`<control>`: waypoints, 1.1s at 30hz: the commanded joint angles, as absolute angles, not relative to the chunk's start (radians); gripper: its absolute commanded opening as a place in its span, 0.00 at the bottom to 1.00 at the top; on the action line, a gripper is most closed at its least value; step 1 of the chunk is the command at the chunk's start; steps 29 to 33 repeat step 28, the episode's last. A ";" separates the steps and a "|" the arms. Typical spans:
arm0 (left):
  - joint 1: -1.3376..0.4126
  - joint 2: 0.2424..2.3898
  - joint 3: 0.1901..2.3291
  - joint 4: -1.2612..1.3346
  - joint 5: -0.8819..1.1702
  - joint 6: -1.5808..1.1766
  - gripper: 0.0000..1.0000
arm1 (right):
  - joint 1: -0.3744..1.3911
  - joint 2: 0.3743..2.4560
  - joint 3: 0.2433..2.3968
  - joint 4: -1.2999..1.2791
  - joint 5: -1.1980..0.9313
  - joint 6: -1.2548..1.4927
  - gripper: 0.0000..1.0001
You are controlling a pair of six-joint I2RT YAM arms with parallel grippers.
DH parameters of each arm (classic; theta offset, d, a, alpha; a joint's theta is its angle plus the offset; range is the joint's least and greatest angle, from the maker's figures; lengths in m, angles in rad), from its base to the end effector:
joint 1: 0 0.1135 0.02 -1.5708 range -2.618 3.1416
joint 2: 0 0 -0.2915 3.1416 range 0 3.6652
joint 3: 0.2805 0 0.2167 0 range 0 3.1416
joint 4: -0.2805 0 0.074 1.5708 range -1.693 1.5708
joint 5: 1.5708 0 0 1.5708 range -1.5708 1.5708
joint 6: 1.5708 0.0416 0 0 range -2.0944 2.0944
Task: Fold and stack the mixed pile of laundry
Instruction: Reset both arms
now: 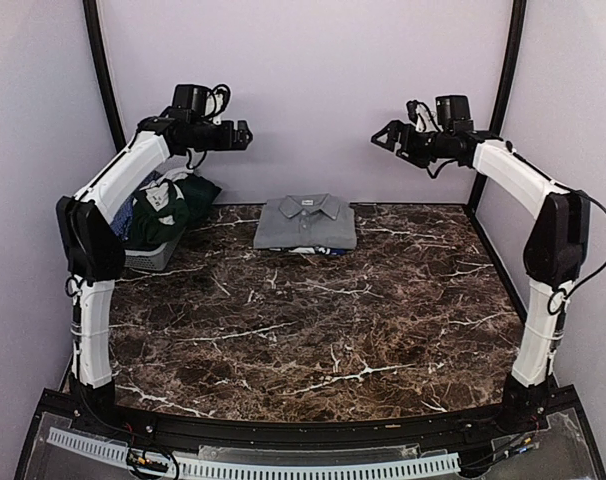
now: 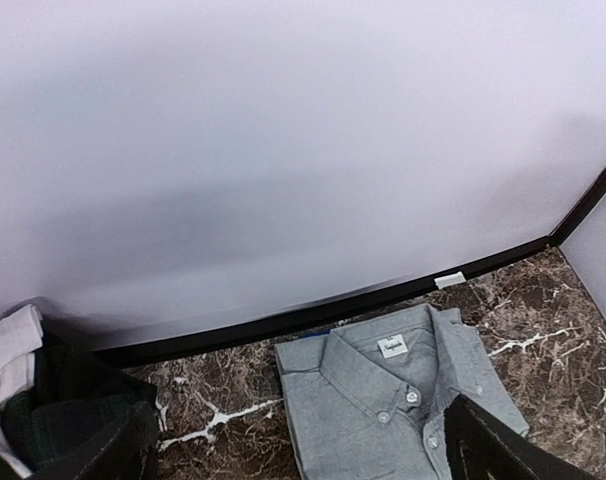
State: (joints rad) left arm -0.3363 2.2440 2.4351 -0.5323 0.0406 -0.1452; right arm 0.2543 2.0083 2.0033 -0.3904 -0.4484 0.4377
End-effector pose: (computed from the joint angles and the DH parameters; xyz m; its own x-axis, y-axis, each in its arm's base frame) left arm 0.4749 -0.1678 0.4012 -0.3655 -0.0254 -0.9305 0.3163 0.9368 -0.1498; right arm 0.4357 0.1319 0.3936 -0.5979 0.2393 -0.7651 -0.3980 0.7399 0.5424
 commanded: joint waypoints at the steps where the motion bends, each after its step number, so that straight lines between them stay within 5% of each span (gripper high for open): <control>1: -0.341 2.013 2.246 -0.640 0.056 -0.187 0.99 | 0.271 1.858 1.841 -0.396 -0.478 0.368 0.99; 10: -0.359 1.473 1.469 -0.401 0.190 -0.251 0.99 | 0.350 1.471 1.355 -0.308 -0.502 0.334 0.99; 18: -0.413 1.169 1.019 -0.359 0.131 -0.393 0.99 | 0.440 1.260 0.955 -0.177 -0.462 0.417 0.99; 33: -0.463 1.072 0.866 -0.383 0.045 -0.468 0.99 | 0.455 1.223 0.818 -0.089 -0.473 0.481 0.99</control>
